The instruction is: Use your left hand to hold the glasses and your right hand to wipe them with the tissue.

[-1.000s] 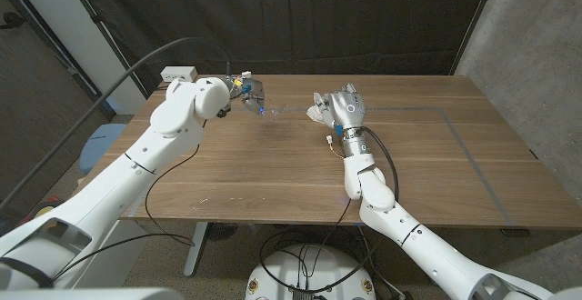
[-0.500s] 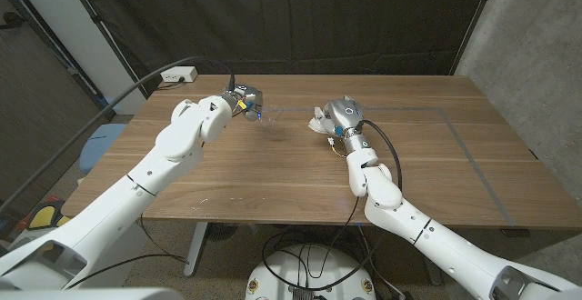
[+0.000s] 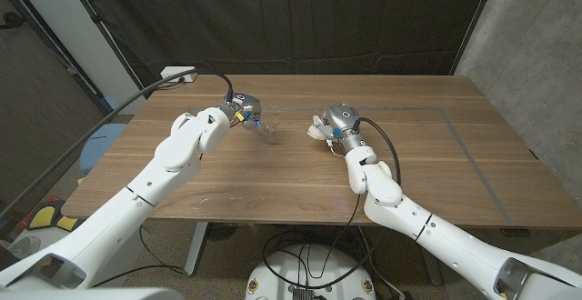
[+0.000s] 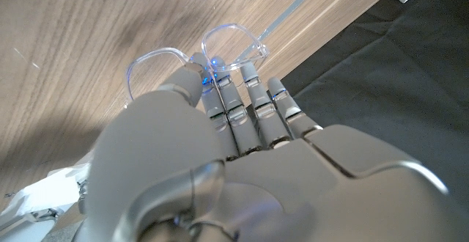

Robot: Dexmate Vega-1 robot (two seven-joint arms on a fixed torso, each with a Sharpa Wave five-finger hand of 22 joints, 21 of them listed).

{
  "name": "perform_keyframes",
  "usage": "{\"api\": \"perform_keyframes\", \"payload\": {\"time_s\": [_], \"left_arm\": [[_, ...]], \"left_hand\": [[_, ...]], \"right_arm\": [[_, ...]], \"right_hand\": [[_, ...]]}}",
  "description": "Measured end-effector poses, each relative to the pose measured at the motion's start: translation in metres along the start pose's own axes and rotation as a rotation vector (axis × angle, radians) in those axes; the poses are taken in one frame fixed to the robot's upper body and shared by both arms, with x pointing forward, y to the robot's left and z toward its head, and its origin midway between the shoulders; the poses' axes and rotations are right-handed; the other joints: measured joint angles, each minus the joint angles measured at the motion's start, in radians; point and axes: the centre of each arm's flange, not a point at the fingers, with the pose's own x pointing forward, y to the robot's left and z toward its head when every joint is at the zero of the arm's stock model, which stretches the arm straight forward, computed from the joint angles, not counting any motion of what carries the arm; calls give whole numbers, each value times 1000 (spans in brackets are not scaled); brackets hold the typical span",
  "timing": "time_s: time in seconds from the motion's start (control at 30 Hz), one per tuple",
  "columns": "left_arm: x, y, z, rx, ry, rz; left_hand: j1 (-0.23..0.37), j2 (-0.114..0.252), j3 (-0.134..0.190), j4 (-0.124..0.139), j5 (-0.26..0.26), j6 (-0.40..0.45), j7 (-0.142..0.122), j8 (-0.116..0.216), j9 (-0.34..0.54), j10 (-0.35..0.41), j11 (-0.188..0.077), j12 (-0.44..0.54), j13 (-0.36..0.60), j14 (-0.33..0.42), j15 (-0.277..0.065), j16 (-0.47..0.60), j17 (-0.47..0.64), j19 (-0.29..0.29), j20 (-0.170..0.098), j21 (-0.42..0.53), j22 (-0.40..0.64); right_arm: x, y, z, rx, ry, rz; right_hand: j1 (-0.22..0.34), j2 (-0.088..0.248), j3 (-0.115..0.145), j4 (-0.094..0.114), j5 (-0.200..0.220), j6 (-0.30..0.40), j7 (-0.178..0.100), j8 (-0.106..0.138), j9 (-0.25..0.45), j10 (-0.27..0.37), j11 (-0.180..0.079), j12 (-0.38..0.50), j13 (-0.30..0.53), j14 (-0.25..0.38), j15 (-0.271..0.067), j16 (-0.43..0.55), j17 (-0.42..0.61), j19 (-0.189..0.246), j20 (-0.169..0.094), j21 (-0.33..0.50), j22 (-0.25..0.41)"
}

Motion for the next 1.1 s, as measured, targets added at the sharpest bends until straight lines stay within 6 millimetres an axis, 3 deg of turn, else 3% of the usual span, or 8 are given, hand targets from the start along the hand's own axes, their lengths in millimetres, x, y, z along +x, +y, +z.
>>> {"api": "perform_keyframes", "payload": {"time_s": [0.2,0.4,0.47,0.53,0.63,0.83,1.03,1.1], "left_arm": [[1,-5,0,-1,-1,-13],[2,-7,-1,5,-1,-14],[2,-7,-1,9,-1,-17],[2,-8,-1,16,0,-27],[3,-7,0,29,-3,-44],[5,-6,1,51,-11,-86],[7,-6,1,59,-15,-122],[7,-7,1,57,-18,-134]], "left_hand": [[-3,-3,-4,4,-7,7,-7,-8,-11,-8,-8,-11,-4,0,0,0,0,-1,1,0,-5],[-6,-7,-5,3,-8,9,-9,-41,-31,-38,-20,-31,-11,0,0,0,0,-5,5,8,-7],[1,-14,-13,-5,-8,10,-10,-64,-45,-64,-23,-47,-16,-6,-2,-8,4,-6,6,8,-9],[3,-16,-19,-2,-8,-5,8,-96,-61,-93,-23,-63,-22,-29,0,-19,5,-18,11,8,-9],[-12,-31,-32,1,-7,-30,24,-148,-91,-146,-24,-91,-31,-66,2,-43,4,-35,14,8,-14],[-70,-89,-78,30,1,-167,0,-253,-144,-235,-5,-133,-46,-128,8,-89,-9,-65,12,8,-19],[-122,-139,-120,62,8,-268,-21,-329,-162,-311,11,-147,-50,-187,10,-120,-21,-87,15,3,-23],[-156,-134,-134,75,12,-298,-24,-349,-163,-333,14,-147,-51,-208,11,-128,-26,-95,19,0,-23]], "right_arm": [[2,4,0,-7,10,34],[4,5,1,-17,15,52],[5,5,1,-19,16,58],[6,6,1,-24,19,70],[7,8,0,-30,30,100],[10,10,1,-38,43,152],[13,9,2,-47,51,197],[14,7,4,-49,45,192]], "right_hand": [[-6,12,-1,1,-1,-7,-7,-6,0,-12,2,-11,0,-21,6,-52,-43,-1,1,6,-16],[-13,21,2,13,1,-22,-22,-16,1,-47,3,-35,-9,-35,9,-128,-110,-13,3,12,-45],[-17,25,5,16,2,-36,-36,-24,2,-71,4,-51,-20,-55,14,-174,-147,-24,1,12,-62],[-26,33,9,27,2,-67,-53,-34,6,-108,5,-71,-33,-90,22,-241,-198,-36,0,16,-83],[-54,37,10,40,5,-129,-54,-36,6,-168,6,-93,-54,-137,36,-337,-274,-53,2,20,-114],[-122,5,-8,64,0,-234,-51,-47,1,-320,8,-109,-96,-244,66,-489,-385,-94,4,25,-149],[-178,-32,-35,91,4,-372,-52,-51,-3,-462,18,-111,-119,-349,83,-543,-425,-136,3,5,-163],[-211,-44,-54,104,14,-447,-50,-54,-2,-525,22,-111,-124,-397,87,-550,-437,-154,5,-11,-163]]}}
